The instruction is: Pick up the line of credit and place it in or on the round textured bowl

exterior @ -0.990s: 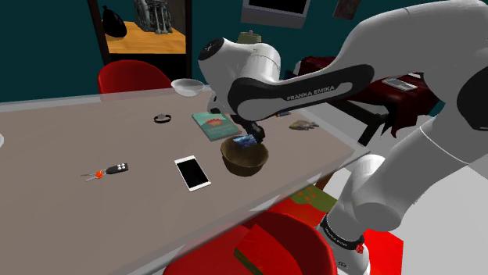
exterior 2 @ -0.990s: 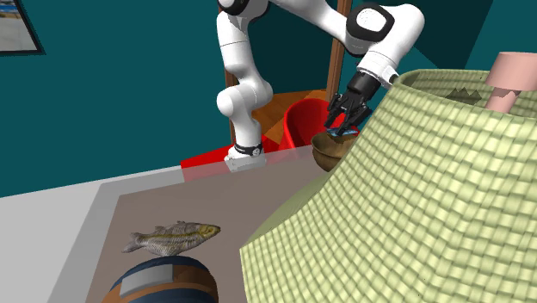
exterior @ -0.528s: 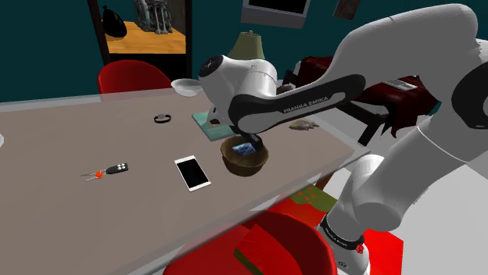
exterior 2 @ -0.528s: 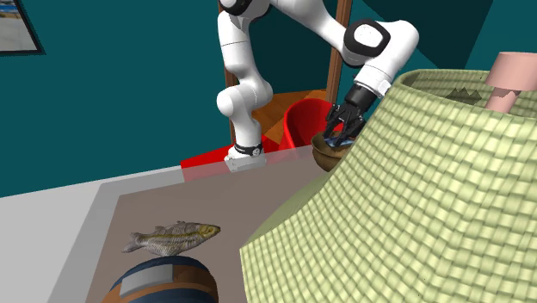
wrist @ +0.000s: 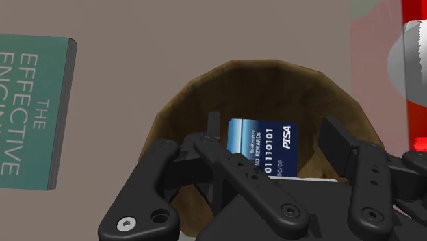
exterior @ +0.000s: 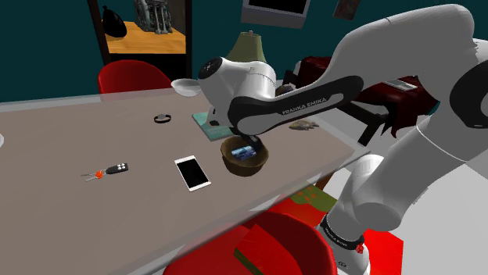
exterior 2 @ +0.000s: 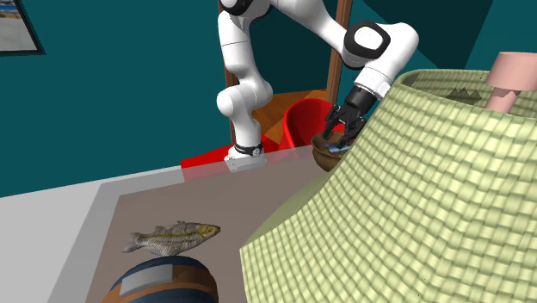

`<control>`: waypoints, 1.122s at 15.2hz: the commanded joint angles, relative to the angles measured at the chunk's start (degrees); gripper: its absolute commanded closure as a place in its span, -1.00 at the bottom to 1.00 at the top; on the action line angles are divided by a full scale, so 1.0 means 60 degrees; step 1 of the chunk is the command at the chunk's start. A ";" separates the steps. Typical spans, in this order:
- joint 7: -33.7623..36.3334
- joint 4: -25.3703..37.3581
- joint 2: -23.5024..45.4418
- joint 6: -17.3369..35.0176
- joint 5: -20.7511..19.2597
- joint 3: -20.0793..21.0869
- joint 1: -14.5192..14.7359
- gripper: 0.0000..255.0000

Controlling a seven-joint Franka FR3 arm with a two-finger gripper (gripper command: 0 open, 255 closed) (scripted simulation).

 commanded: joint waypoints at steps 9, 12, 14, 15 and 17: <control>-0.0023 0.1302 0.0240 -0.1150 0.0196 0.0272 0.0170 -1.00; -0.0023 0.1302 0.0240 -0.1150 0.0196 0.0272 0.0170 -1.00; -0.0023 0.1302 0.0240 -0.1150 0.0196 0.0272 0.0170 -1.00; -0.0023 0.1302 0.0240 -0.1150 0.0196 0.0272 0.0170 -1.00; -0.0023 0.1300 0.0238 -0.1148 0.0196 0.0272 0.0170 -1.00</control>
